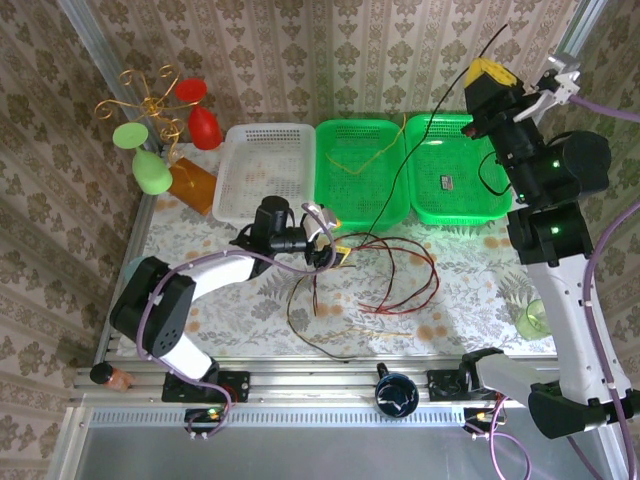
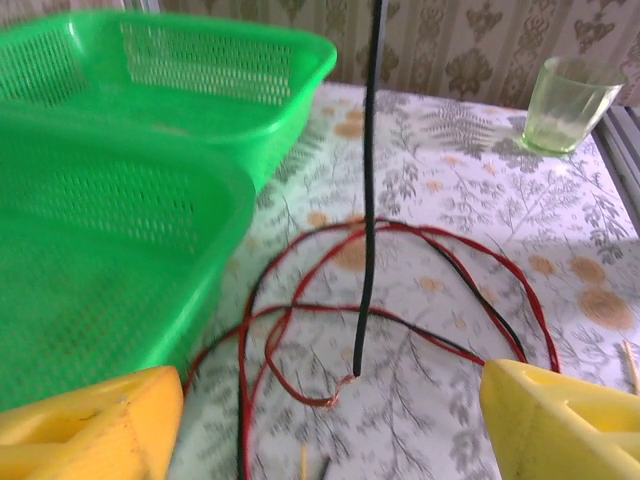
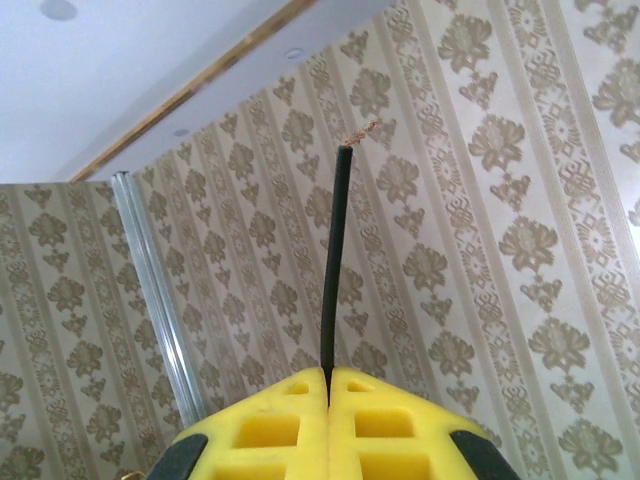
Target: Untangle the cables
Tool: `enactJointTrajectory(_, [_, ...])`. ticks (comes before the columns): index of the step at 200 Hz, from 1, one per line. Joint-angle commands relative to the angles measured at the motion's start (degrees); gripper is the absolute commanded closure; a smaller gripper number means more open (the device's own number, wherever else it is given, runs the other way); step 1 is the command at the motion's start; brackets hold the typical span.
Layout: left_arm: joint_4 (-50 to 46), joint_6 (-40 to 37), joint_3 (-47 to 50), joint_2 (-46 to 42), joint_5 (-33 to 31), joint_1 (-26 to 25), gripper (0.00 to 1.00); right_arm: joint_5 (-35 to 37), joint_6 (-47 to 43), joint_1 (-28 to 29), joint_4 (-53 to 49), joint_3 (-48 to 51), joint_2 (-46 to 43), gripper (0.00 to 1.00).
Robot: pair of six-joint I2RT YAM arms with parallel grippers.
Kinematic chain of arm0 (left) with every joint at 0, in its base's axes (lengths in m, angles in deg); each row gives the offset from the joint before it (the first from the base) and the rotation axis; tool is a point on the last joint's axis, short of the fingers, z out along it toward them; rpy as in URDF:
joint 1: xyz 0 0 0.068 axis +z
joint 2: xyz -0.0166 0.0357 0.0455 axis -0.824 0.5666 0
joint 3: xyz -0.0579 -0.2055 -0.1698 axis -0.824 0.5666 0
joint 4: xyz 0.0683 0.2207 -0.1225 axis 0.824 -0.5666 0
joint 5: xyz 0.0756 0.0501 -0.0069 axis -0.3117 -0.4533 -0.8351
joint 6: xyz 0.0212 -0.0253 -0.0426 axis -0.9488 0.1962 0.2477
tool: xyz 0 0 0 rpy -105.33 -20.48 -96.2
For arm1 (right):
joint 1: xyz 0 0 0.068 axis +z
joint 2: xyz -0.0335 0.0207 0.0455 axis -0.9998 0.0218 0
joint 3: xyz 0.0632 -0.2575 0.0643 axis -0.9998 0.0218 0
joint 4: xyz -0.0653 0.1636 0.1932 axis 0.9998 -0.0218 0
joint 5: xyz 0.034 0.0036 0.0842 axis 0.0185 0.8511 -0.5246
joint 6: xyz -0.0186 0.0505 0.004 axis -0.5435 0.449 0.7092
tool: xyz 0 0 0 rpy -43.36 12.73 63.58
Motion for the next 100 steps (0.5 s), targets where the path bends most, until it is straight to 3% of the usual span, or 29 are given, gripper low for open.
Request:
enactJointTrajectory(1, [13.6, -1.73, 1.28, 3.35, 2.76, -0.62, 0.21, -1.45, -0.77, 0.4, 0.86, -2.98, 1.29, 1.0])
enactJointTrajectory(32, [20.27, -0.1, 0.98, 6.87, 2.49, -1.48, 0.2, -2.49, -1.5, 0.39, 0.18, -6.63, 3.14, 1.0])
enactJointTrajectory(100, [18.04, -1.96, -1.21, 10.78, 2.18, -3.16, 0.2, -3.3, -2.22, 0.4, -0.09, -10.45, 5.49, 1.0])
